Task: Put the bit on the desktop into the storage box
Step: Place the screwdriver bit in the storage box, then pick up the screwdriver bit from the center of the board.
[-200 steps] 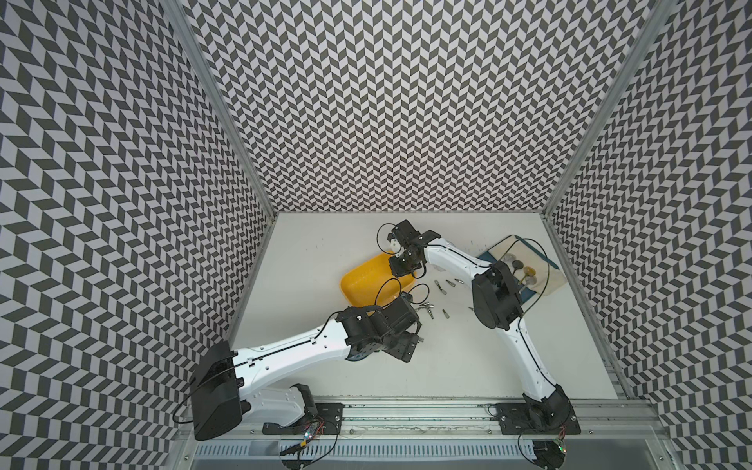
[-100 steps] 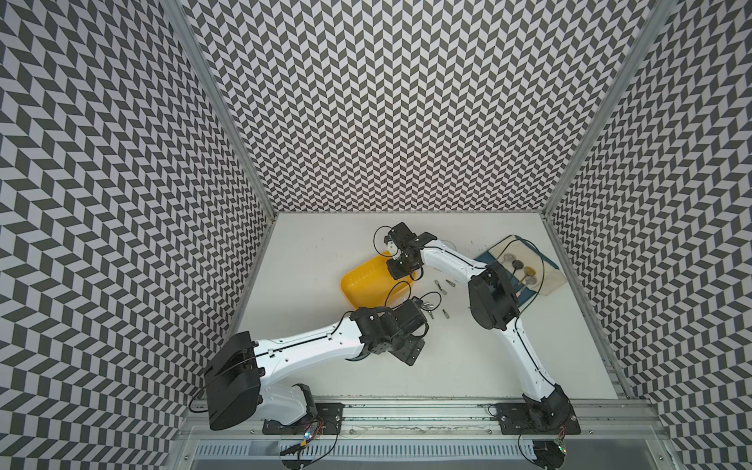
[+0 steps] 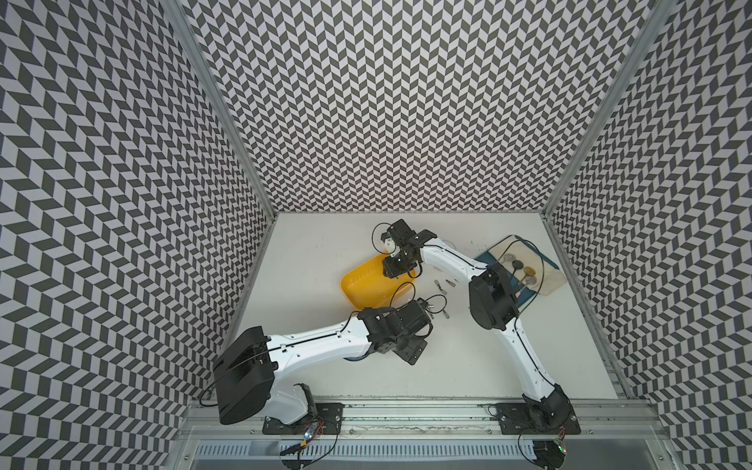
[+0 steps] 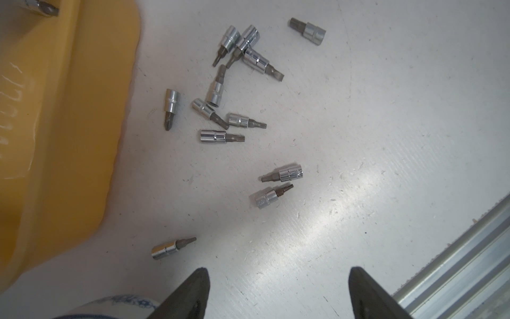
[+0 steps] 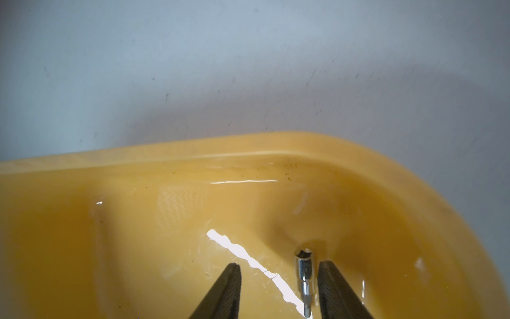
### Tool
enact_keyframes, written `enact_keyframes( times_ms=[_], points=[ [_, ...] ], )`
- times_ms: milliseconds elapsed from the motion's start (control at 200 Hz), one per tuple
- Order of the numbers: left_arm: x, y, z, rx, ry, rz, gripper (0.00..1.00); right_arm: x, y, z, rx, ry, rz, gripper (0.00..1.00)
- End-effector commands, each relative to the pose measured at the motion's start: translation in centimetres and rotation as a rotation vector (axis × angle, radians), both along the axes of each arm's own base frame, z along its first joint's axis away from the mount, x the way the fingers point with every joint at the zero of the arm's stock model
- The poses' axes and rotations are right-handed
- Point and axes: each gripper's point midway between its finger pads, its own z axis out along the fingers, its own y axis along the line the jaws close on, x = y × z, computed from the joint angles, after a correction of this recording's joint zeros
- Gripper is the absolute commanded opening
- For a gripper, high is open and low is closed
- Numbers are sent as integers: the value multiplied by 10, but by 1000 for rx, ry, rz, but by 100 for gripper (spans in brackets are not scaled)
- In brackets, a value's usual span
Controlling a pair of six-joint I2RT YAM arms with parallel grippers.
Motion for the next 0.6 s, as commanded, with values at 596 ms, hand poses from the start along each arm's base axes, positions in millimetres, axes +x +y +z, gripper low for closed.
enact_keyframes(
  times_ms=[596],
  points=[
    [5, -6, -37, 45, -1, -59, 67, 42, -90, 167, 266, -156, -250, 58]
  ],
)
